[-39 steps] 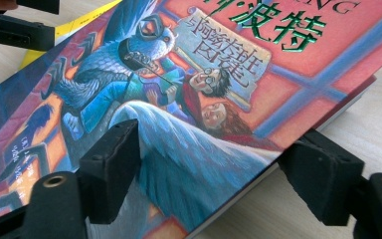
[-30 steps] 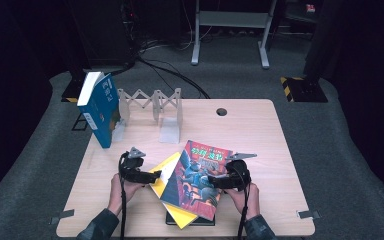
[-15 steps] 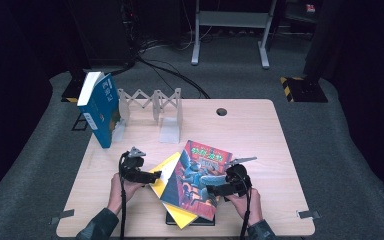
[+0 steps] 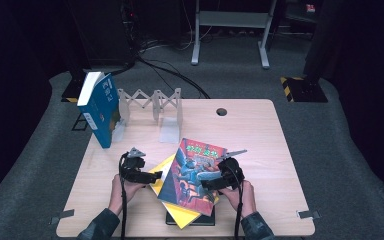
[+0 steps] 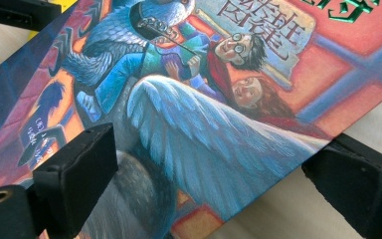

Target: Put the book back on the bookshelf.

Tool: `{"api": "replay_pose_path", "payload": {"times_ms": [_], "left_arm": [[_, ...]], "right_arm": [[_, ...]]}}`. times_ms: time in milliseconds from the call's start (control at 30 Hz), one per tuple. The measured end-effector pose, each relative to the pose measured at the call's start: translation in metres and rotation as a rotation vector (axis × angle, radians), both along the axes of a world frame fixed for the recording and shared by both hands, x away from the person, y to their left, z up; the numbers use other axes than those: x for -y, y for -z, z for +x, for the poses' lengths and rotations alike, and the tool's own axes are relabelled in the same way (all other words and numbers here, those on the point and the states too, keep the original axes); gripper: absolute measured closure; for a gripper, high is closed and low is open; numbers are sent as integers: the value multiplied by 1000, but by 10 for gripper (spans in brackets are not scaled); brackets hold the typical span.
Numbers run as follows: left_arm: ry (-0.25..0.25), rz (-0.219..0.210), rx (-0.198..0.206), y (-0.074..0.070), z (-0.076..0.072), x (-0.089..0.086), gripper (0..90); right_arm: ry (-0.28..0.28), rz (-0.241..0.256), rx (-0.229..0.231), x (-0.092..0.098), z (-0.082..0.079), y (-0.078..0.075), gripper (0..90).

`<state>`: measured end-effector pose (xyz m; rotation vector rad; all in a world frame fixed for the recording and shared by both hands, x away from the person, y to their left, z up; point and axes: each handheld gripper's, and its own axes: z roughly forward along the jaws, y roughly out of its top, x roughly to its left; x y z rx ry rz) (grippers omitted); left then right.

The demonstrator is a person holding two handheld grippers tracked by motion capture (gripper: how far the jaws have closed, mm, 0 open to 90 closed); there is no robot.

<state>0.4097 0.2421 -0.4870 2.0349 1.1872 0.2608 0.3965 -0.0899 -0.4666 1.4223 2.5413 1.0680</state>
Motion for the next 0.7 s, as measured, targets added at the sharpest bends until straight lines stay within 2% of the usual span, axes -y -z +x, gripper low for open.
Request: {"api": "replay_pose_path", "payload": {"times_ms": [100, 200, 267, 333, 367, 433, 533, 600, 633, 700], "left_arm": [[0, -1, 4, 0, 0, 0, 106], [16, 7, -7, -2, 0, 0, 106], [11, 2, 3, -2, 0, 0, 106], [33, -6, -28, -2, 3, -1, 106], [35, -10, -33, -2, 3, -1, 106], [33, -5, -21, -1, 3, 1, 106], [54, -5, -44, -2, 4, -1, 108], [40, -3, -46, -4, 5, -5, 118], [20, 1, -34, -5, 4, -8, 128], [4, -11, -46, -9, 6, -13, 123]], "right_arm": [[-20, -12, 23, -4, 8, 0, 65], [-22, -12, 17, -7, 11, -1, 64], [-38, -14, 28, -7, 13, 0, 64], [-48, -11, 32, -8, 15, -1, 63], [-53, -18, 28, -8, 16, -1, 63], [-68, -14, 30, -9, 18, -1, 64], [-85, -21, 37, -11, 21, -1, 64], [-95, -22, 35, -11, 22, -2, 64], [-102, -24, 44, -11, 22, -1, 64], [-103, -26, 44, -12, 23, -2, 64]]}}
